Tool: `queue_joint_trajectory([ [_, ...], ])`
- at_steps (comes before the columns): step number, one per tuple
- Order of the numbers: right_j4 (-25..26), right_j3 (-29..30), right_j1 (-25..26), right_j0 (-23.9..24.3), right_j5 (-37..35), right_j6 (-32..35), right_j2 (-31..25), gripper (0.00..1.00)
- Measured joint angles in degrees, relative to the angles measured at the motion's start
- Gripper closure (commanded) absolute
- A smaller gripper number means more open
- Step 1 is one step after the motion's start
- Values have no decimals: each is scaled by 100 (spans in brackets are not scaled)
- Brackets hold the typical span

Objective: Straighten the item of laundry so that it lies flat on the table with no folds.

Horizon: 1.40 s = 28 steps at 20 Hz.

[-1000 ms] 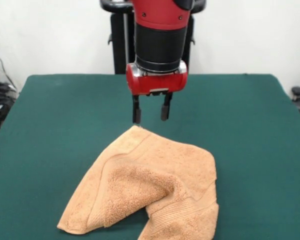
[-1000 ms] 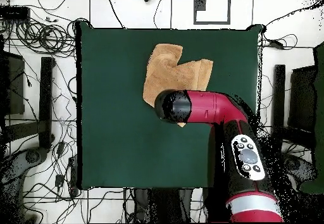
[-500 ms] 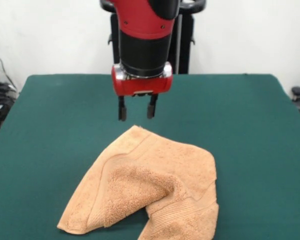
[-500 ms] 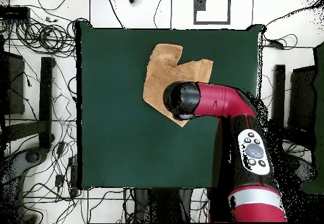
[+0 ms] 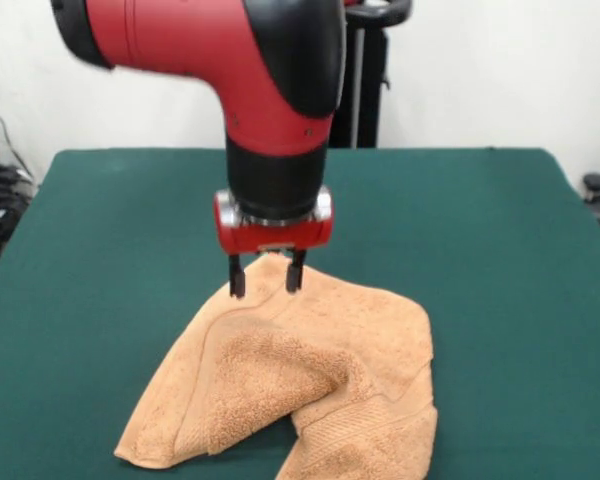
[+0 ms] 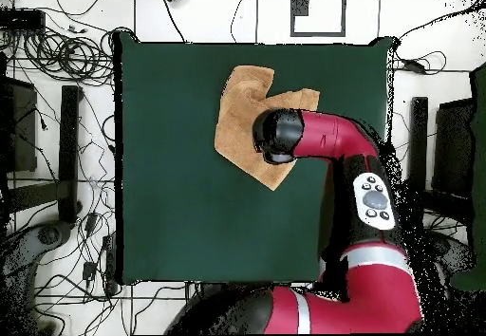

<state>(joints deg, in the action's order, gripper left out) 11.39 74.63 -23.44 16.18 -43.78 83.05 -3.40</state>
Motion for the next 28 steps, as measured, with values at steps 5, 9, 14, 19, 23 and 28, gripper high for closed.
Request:
queue_joint_trajectory([
  [5, -187, -546, 607, -11, 1, 0, 2, 0],
  [9, -271, -862, 912, -31, -32, 0, 12, 0],
  [14, -306, -1137, 1018, -141, -242, 0, 123, 0],
  [19, -315, -1455, 1165, -311, -544, 0, 295, 0],
  [23, -328, -1668, 1265, -398, -757, 0, 387, 0],
  [28, -369, -1845, 1355, -451, -954, 0, 457, 0],
])
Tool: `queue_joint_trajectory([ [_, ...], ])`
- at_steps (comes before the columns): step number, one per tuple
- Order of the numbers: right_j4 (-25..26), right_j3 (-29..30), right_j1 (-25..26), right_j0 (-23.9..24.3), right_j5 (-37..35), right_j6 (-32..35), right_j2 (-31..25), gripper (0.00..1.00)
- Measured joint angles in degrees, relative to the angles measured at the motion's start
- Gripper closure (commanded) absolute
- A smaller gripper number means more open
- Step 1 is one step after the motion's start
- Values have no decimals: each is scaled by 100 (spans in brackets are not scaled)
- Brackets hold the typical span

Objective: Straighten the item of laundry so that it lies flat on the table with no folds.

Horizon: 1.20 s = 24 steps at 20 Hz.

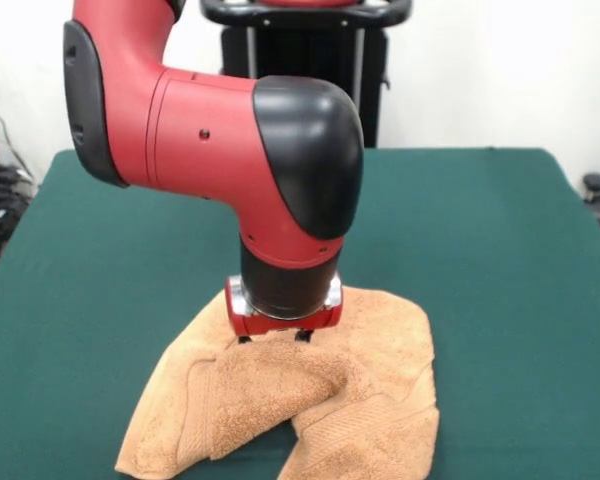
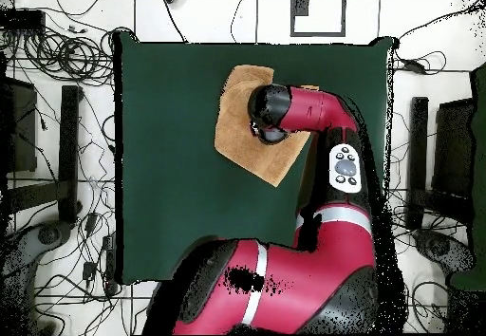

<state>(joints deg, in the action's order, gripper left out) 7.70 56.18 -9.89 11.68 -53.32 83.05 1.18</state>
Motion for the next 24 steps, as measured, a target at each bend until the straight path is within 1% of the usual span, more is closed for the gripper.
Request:
queue_joint_trajectory([
  [9, -137, -133, 84, -7, -181, 0, 61, 0],
  [24, -188, -113, 83, 16, -180, 0, 60, 0],
])
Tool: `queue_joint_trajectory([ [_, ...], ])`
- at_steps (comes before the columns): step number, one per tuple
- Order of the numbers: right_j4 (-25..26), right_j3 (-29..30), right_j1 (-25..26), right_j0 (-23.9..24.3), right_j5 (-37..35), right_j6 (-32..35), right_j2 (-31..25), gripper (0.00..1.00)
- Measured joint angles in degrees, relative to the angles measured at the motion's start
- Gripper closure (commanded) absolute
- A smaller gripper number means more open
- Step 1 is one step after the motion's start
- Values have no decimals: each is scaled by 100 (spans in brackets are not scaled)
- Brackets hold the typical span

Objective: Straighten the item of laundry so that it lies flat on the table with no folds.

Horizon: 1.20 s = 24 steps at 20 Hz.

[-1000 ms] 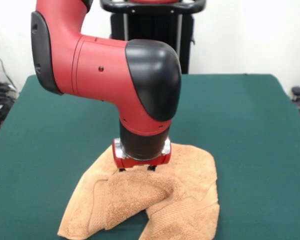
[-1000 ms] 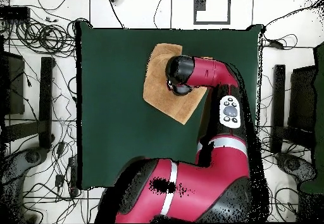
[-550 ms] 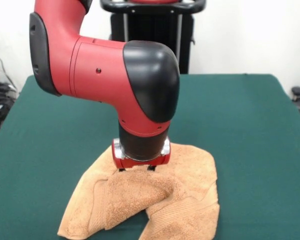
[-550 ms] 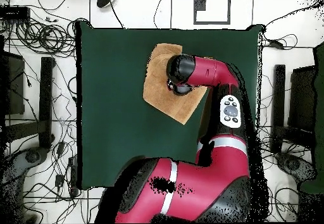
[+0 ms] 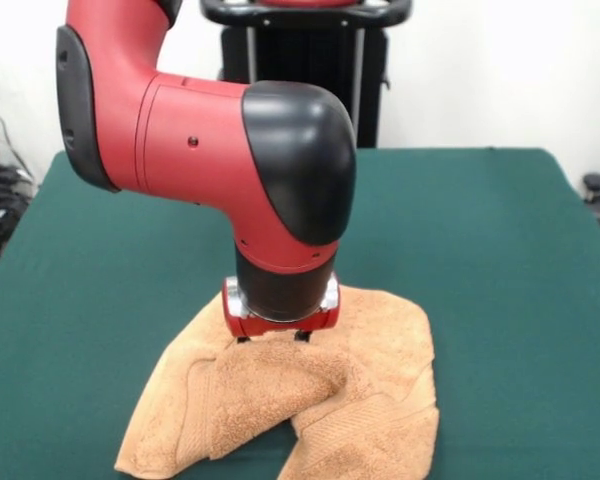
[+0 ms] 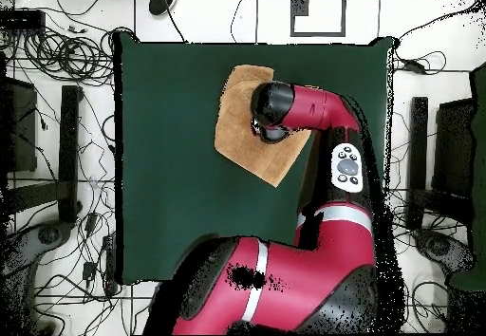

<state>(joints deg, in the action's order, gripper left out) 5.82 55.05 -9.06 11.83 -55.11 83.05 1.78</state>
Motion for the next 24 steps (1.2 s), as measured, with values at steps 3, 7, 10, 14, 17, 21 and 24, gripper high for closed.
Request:
queue_joint_trajectory([
  [3, -23, 70, -29, 10, 77, 0, 0, 0],
  [7, -16, 272, -126, 10, 327, 0, 0, 0],
  [10, -16, 487, -221, 14, 609, 0, 1, 0],
  [14, -13, 738, -335, 19, 919, 0, 2, 0],
  [17, -11, 914, -416, 21, 1143, 0, 2, 0],
  [21, -13, 1098, -491, 21, 1310, 0, 11, 0],
  [24, -11, 1179, -539, 21, 1326, 0, 11, 0],
])
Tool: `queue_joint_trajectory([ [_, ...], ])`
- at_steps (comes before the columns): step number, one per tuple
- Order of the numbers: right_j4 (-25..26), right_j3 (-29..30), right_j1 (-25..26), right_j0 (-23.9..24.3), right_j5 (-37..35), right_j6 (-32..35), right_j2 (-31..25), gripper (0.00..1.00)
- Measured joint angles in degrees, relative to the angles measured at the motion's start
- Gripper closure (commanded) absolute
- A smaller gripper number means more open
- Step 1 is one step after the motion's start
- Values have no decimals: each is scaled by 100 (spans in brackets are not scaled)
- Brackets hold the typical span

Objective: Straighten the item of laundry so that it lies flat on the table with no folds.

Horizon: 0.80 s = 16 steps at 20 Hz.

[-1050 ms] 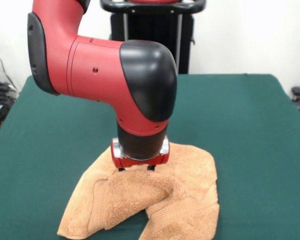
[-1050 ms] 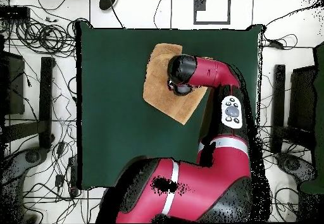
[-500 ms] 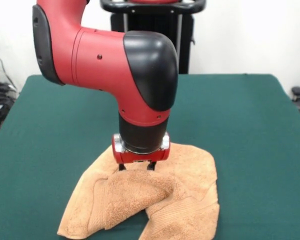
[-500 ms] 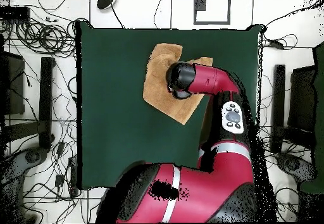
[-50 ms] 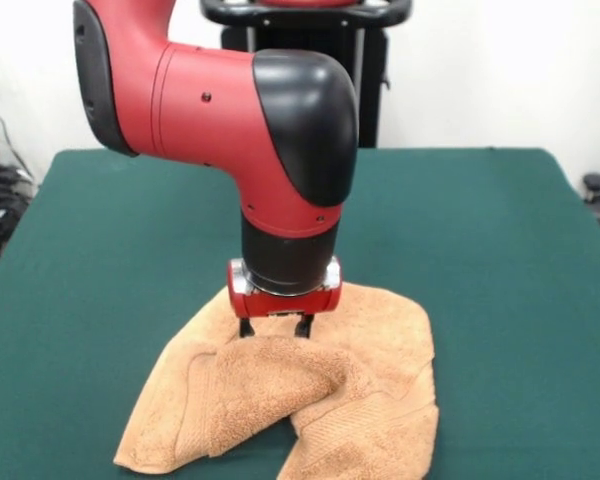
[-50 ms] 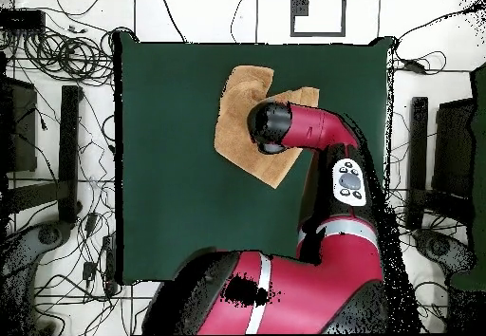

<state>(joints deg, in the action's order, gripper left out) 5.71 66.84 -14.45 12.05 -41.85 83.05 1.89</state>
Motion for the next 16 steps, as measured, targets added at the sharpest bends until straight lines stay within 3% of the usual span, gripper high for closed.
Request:
queue_joint_trajectory([
  [16, 19, 845, -552, 4, -2, 0, 36, 0],
])
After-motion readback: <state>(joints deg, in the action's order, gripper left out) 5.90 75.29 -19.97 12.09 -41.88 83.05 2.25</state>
